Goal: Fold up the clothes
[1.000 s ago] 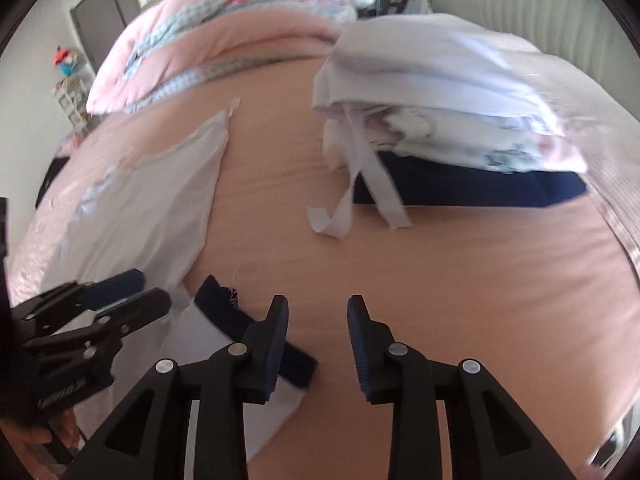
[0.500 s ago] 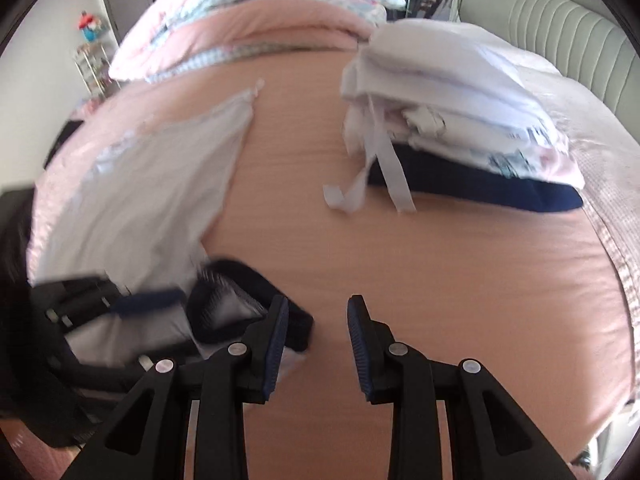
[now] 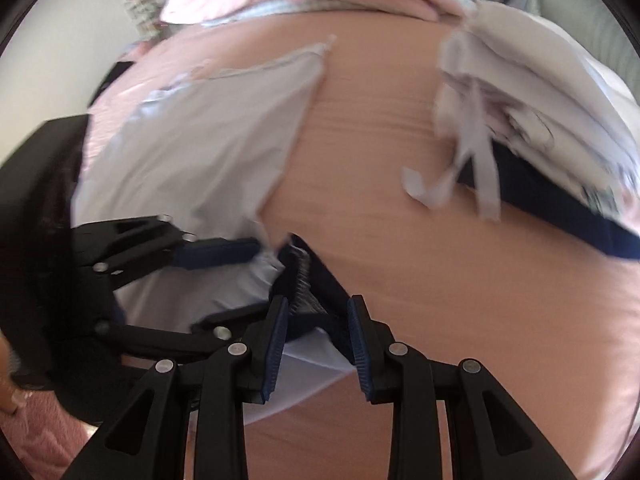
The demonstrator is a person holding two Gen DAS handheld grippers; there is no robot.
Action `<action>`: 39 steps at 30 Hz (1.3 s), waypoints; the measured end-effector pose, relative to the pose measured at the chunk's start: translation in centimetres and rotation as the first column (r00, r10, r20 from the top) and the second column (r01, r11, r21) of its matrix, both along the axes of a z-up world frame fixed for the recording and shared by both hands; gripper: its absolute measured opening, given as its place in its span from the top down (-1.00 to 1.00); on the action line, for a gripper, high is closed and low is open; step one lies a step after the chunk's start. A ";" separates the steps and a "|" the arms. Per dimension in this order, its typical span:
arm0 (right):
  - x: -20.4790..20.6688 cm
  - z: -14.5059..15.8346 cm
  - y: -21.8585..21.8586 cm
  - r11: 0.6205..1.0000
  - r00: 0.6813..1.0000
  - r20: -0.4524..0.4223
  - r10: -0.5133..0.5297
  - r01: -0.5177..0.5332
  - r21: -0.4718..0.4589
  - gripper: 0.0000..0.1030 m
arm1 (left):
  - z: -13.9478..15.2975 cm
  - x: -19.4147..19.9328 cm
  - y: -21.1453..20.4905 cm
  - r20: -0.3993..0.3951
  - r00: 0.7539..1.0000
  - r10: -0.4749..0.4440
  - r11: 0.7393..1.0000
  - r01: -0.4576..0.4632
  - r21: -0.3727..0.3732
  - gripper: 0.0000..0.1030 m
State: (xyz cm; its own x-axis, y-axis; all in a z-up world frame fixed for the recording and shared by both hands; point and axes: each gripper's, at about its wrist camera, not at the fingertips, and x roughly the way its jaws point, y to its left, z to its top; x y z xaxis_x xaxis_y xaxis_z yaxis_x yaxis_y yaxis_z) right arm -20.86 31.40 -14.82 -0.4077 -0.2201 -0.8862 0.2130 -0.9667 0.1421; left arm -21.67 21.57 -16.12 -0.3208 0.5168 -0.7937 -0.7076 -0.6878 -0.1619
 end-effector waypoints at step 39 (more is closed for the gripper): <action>-4.3 -2.7 5.2 0.852 0.959 0.110 -0.260 0.281 -0.441 0.88 | 0.2 0.0 -3.0 0.078 0.992 0.097 0.990 -0.104 0.091 0.73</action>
